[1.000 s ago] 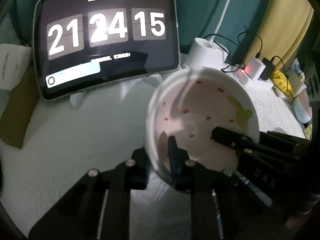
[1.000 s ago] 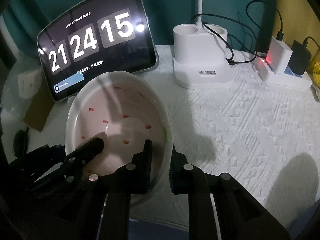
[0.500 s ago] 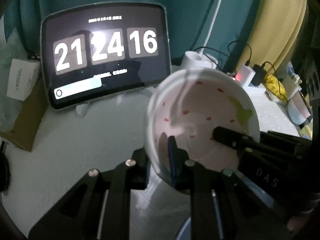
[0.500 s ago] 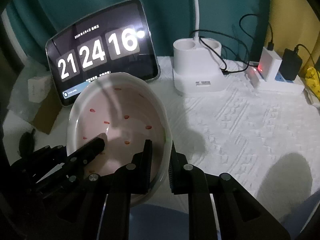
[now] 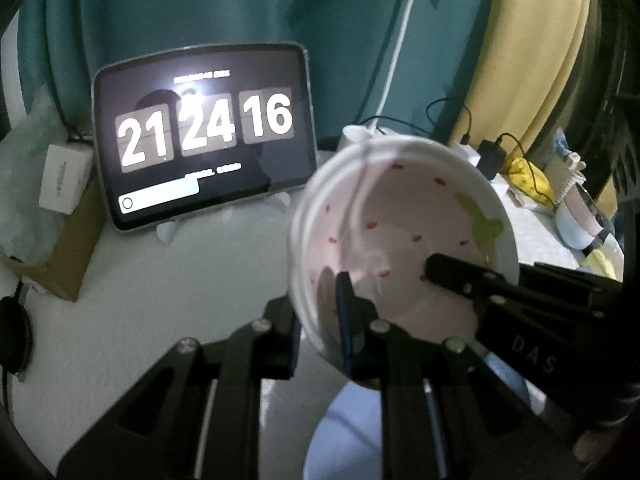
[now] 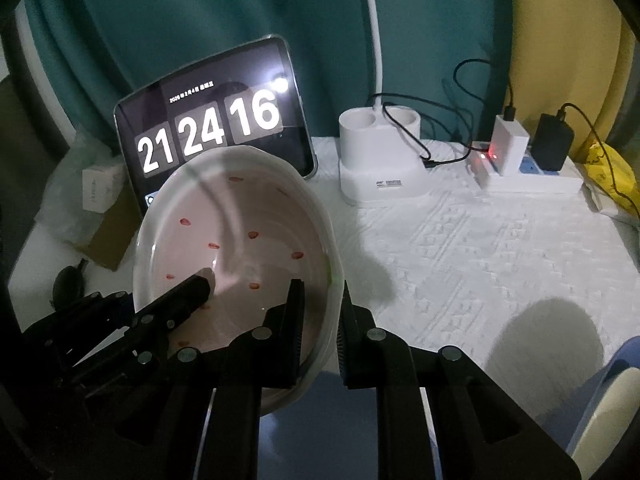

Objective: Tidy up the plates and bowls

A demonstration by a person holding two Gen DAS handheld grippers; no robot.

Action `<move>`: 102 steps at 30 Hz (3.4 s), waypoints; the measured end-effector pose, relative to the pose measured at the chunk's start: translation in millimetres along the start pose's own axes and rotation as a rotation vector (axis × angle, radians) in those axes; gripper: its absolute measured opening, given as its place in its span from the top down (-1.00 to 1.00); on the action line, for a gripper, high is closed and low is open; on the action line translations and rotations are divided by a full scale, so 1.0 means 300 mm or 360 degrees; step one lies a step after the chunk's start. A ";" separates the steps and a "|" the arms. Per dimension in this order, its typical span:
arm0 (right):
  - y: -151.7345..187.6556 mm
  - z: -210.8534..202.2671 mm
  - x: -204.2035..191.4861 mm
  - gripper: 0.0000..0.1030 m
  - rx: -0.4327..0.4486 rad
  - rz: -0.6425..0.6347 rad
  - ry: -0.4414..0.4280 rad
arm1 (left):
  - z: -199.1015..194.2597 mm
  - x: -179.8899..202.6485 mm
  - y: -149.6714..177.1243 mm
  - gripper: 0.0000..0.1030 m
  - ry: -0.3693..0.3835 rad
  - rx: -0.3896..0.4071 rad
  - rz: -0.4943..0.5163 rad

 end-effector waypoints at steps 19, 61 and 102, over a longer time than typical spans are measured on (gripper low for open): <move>0.042 -0.172 0.039 0.69 0.0102 0.0023 0.0010 | -0.124 0.109 0.024 0.69 0.0042 0.0082 0.0054; 0.149 -0.413 0.311 0.69 0.0225 0.0220 0.0069 | -0.202 0.467 0.055 0.68 0.0170 0.0102 0.0242; 0.296 -0.547 0.707 0.69 0.0285 0.0449 0.0168 | -0.119 0.895 0.141 0.65 0.0258 -0.0009 0.0430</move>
Point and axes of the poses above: each gripper's, at about its wrist camera, not at the fingertips, and z roughly the way its jaws point, x to its right, y to its underside, the point moved 7 cm from there along z, roughly the way its jaws point, and after that the axes turned 5 degrees about z, right-handed, at the moved point
